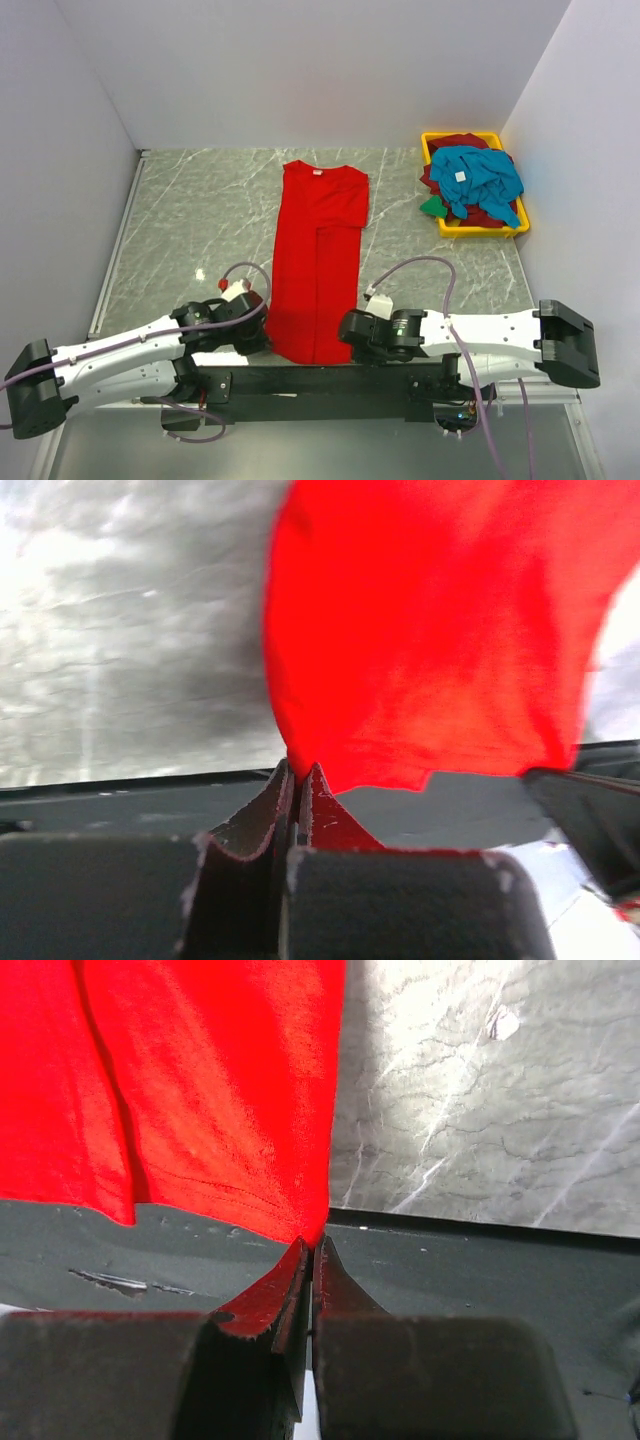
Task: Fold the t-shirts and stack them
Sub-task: Fold the tshirt
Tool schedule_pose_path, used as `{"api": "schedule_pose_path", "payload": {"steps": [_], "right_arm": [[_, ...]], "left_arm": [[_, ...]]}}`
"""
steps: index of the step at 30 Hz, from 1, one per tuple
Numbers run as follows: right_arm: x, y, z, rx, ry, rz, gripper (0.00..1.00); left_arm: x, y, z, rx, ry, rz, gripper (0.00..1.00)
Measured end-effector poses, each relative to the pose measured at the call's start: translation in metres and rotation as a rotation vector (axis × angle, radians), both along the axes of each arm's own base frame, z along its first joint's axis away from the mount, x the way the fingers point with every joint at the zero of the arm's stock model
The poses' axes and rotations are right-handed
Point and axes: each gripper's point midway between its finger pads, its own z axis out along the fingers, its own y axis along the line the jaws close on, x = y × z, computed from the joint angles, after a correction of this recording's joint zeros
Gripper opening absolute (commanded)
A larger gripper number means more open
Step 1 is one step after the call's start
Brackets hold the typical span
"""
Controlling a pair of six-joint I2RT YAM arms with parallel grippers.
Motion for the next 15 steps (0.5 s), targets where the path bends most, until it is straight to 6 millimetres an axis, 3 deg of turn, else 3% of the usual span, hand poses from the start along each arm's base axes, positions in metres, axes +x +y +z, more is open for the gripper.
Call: {"api": "schedule_pose_path", "payload": {"steps": [6,11,15], "right_arm": [[0.015,0.001,0.013,-0.004,-0.033,-0.008,0.0],[0.047,-0.009,0.018,-0.02,-0.064,-0.045,0.0],[0.073,-0.015,0.026,-0.032,-0.09,-0.058,0.0]], "left_arm": [[0.019,-0.015,0.022,-0.014,-0.059,0.018,0.0],[0.033,-0.021,0.019,0.055,-0.071,0.011,0.0],[0.06,-0.027,0.027,0.078,-0.104,0.024,0.0]]}}
